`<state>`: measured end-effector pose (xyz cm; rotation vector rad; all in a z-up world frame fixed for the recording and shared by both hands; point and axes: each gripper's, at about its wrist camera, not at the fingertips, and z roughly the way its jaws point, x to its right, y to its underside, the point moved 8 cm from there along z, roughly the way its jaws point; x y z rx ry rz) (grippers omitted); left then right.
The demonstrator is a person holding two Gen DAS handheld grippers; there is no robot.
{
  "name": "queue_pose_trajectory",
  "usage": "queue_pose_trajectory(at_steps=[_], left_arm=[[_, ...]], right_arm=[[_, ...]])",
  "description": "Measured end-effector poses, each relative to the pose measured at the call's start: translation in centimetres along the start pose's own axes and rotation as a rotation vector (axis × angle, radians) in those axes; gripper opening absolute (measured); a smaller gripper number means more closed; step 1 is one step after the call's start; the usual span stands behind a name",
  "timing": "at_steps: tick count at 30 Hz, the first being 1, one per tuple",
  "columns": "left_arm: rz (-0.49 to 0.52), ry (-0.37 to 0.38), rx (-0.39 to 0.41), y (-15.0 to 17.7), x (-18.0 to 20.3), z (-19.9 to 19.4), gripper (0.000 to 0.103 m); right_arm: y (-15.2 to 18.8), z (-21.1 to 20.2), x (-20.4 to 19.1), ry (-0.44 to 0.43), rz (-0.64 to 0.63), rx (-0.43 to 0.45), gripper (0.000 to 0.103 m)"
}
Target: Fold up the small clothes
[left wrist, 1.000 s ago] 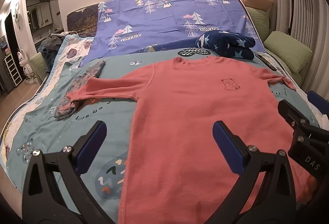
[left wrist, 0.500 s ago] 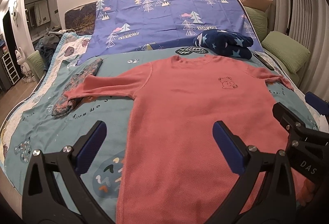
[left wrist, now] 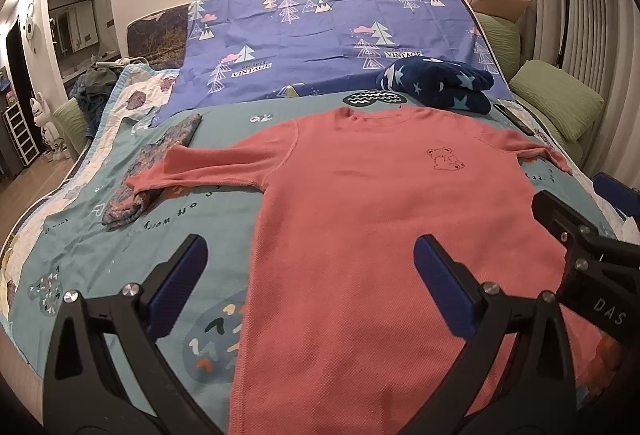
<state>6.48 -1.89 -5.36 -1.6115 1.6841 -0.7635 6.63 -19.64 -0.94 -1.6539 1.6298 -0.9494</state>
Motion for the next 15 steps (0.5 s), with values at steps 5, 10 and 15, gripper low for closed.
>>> queue_pose_trajectory(at_steps=[5, 10, 15], left_arm=[[0.0, -0.003, -0.004, 0.19, -0.07, -0.02, 0.102], [0.0, -0.005, -0.004, 0.34, -0.1, 0.1, 0.102], [-0.007, 0.001, -0.01, 0.53, -0.17, 0.25, 0.102]], right_arm=[[-0.15, 0.05, -0.26, -0.006, -0.005, 0.0, 0.096], [-0.09, 0.15, -0.46, -0.013, -0.005, -0.008, 0.096], [0.03, 0.38, -0.57, -0.023, 0.007, -0.022, 0.096]])
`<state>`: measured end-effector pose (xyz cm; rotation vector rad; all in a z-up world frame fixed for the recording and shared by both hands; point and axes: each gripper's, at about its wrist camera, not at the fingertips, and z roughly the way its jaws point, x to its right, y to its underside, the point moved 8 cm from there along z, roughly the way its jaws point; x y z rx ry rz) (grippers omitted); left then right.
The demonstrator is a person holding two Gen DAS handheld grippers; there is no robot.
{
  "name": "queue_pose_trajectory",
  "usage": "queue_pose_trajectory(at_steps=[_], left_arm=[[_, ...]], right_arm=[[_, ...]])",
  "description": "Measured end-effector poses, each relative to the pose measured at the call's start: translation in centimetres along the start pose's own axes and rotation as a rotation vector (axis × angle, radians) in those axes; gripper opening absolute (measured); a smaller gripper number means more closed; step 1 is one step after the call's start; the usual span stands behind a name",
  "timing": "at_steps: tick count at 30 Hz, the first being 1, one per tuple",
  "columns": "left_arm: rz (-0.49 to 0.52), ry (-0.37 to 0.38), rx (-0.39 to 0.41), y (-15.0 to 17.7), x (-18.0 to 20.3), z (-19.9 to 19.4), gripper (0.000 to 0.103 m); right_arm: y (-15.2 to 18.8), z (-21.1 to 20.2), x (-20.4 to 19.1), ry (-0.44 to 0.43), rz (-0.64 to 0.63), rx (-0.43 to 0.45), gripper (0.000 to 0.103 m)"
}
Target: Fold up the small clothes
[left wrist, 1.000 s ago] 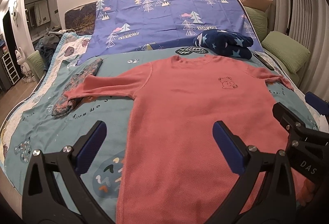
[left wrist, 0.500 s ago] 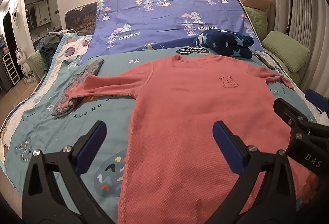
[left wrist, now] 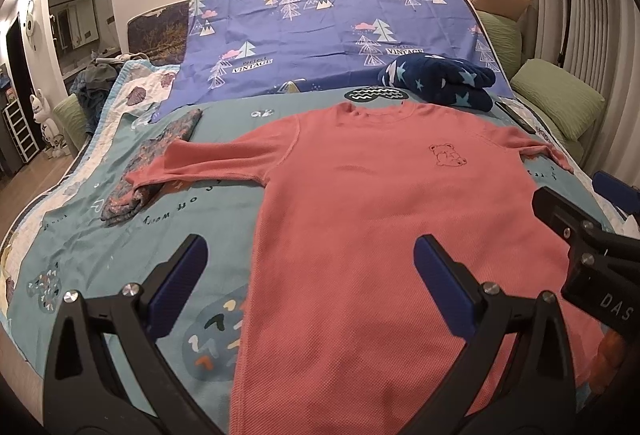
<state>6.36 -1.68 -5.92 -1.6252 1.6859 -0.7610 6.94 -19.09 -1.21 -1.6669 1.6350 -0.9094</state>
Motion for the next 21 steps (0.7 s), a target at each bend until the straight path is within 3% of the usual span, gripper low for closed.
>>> queue_pose_trajectory(at_steps=[21], left_arm=[[-0.029, 0.011, -0.032, 0.6, -1.2, 0.9, 0.102]], right_arm=[[0.5, 0.7, -1.0, -0.009, -0.024, -0.03, 0.097]])
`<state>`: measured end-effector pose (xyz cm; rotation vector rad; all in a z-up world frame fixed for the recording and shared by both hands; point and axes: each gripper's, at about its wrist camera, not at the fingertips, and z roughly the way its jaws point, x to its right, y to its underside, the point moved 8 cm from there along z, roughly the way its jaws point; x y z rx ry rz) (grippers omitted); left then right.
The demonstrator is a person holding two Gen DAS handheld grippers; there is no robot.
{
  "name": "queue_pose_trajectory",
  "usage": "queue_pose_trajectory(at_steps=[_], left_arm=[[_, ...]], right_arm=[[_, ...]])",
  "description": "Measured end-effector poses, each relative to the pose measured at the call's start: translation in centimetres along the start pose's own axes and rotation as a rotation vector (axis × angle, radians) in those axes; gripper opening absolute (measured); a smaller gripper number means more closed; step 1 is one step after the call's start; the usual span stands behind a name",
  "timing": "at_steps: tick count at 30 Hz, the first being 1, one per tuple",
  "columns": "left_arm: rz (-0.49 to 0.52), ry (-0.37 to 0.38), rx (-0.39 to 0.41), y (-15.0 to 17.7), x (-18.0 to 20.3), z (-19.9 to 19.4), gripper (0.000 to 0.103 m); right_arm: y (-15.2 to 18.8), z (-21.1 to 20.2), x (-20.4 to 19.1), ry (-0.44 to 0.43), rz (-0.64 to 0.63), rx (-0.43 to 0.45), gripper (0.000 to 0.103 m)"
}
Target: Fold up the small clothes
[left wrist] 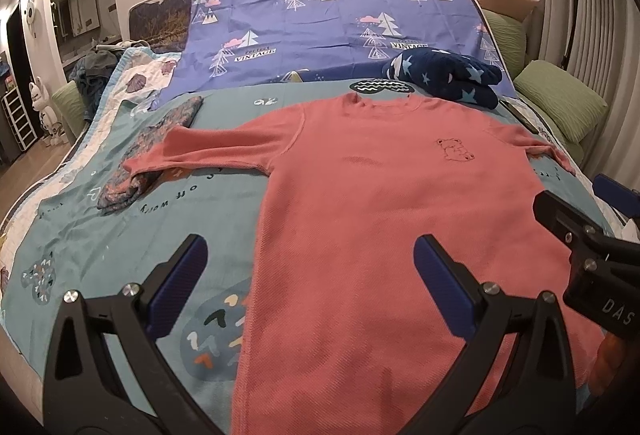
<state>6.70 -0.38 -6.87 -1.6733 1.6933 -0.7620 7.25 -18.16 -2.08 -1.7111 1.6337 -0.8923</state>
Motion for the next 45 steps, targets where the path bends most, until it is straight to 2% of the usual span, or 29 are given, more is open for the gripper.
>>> queue_pose_trajectory(at_steps=[8, 14, 19, 22, 24, 26, 29, 31, 35, 36, 38, 41, 43, 45], left_arm=[[-0.03, 0.007, -0.02, 0.1, -1.4, 1.2, 0.102], [-0.108, 0.012, -0.053, 0.3, -4.1, 2.9, 0.102], [-0.125, -0.007, -0.047, -0.7, -6.8, 4.3, 0.102], [-0.203, 0.005, -0.014, -2.1, -10.5, 5.7, 0.102], [-0.284, 0.015, -0.059, -2.6, -13.6, 7.6, 0.102], [-0.409, 0.063, -0.088, -3.0, -17.0, 9.7, 0.102], [-0.616, 0.155, -0.138, -3.3, -21.1, 13.3, 0.093], [-0.706, 0.181, -0.196, -3.0, -22.7, 15.8, 0.081], [-0.874, 0.227, -0.268, -2.0, -24.5, 20.0, 0.064], [-0.9, 0.233, -0.276, -2.0, -24.7, 20.7, 0.059], [-0.951, 0.227, -0.288, -1.9, -25.2, 22.1, 0.057], [-0.989, 0.181, -0.285, -1.8, -26.1, 23.6, 0.049], [-1.028, 0.181, -0.257, -2.1, -26.7, 24.0, 0.024], [-1.056, 0.181, -0.215, -2.7, -27.6, 23.6, 0.008]], right_arm=[[-0.5, 0.9, -1.1, -0.004, -0.034, -0.011, 0.097], [-0.8, 2.2, -1.9, -0.022, -0.025, -0.039, 0.097], [-1.4, 3.4, -2.7, -0.029, -0.041, -0.062, 0.096], [-1.8, 4.0, -2.8, -0.033, -0.044, -0.065, 0.096], [-2.0, 4.4, -2.8, -0.027, -0.048, -0.067, 0.096], [-2.0, 4.8, -2.8, -0.023, -0.05, -0.072, 0.096], [-2.0, 5.8, -2.9, -0.023, -0.046, -0.091, 0.096], [-1.8, 6.3, -3.1, -0.029, -0.044, -0.103, 0.096], [-1.6, 6.8, -3.3, -0.027, -0.052, -0.11, 0.096], [-1.6, 6.9, -3.2, -0.024, -0.054, -0.112, 0.096], [-1.8, 7.5, -3.3, -0.017, -0.054, -0.118, 0.096], [-1.7, 7.9, -2.9, -0.015, -0.044, -0.126, 0.096], [-1.6, 8.1, -2.7, -0.014, -0.04, -0.13, 0.096], [-1.5, 8.2, -2.3, -0.009, -0.035, -0.131, 0.096]])
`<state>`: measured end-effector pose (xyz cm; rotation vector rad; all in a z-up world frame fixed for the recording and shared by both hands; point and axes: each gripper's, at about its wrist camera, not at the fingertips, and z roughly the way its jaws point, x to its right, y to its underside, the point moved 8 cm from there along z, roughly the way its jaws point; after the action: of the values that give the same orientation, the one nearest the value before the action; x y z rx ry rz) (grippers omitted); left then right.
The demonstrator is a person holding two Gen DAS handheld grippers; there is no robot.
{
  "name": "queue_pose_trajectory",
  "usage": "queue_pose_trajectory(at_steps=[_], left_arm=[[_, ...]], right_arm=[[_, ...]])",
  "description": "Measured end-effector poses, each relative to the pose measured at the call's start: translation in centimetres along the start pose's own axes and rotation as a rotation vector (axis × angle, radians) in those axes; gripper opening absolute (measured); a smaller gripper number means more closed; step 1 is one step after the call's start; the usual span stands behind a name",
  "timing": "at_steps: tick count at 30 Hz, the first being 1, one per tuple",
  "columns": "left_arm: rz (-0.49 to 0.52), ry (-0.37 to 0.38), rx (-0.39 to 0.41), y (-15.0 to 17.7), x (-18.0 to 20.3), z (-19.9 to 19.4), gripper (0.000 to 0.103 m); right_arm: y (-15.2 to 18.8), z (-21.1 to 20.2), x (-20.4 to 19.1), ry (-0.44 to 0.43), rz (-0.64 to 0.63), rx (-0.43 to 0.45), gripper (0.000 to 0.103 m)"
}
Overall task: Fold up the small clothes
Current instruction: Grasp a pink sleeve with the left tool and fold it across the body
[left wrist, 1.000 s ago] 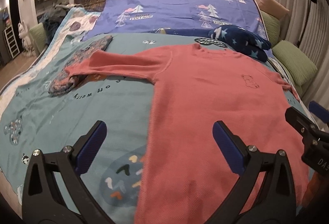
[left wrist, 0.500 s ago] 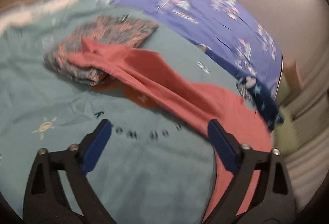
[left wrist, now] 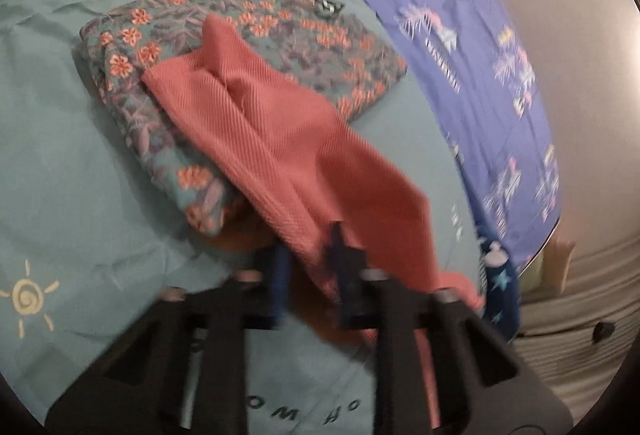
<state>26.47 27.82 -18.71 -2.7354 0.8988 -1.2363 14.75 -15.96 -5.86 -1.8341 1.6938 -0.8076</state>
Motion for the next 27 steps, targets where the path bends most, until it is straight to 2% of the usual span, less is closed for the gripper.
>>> queue_pose_trajectory(at_steps=[3, 9, 12, 14, 16, 20, 23, 27], left_arm=[[0.067, -0.017, 0.103, -0.9, 1.5, -2.1, 0.006], [0.393, -0.036, 0.304, 0.4, 10.0, -7.2, 0.006], [0.554, -0.042, 0.363, 1.8, 14.0, -8.4, 0.006], [0.681, -0.061, 0.39, 3.8, 16.9, -8.5, 0.006], [0.807, -0.066, 0.395, 6.7, 19.4, -8.3, 0.006], [1.113, -0.071, 0.426, 14.5, 24.1, -6.5, 0.006], [1.321, -0.042, 0.356, 21.6, 26.0, -3.8, 0.006], [1.502, -0.054, 0.249, 28.9, 25.9, -0.2, 0.007]], right_arm=[[0.2, 0.1, 0.8, 0.002, 0.018, -0.002, 0.096], [0.6, 0.2, 2.5, -0.004, 0.07, -0.008, 0.096], [0.8, 0.1, 3.4, -0.009, 0.095, -0.004, 0.096], [1.0, -0.1, 3.9, -0.007, 0.107, 0.001, 0.096], [1.1, -0.2, 4.6, -0.001, 0.121, 0.003, 0.096], [1.7, -0.1, 6.9, 0.019, 0.171, -0.003, 0.096], [2.1, 0.0, 8.8, 0.021, 0.223, -0.016, 0.096], [2.0, -0.3, 10.7, 0.016, 0.253, -0.01, 0.096]])
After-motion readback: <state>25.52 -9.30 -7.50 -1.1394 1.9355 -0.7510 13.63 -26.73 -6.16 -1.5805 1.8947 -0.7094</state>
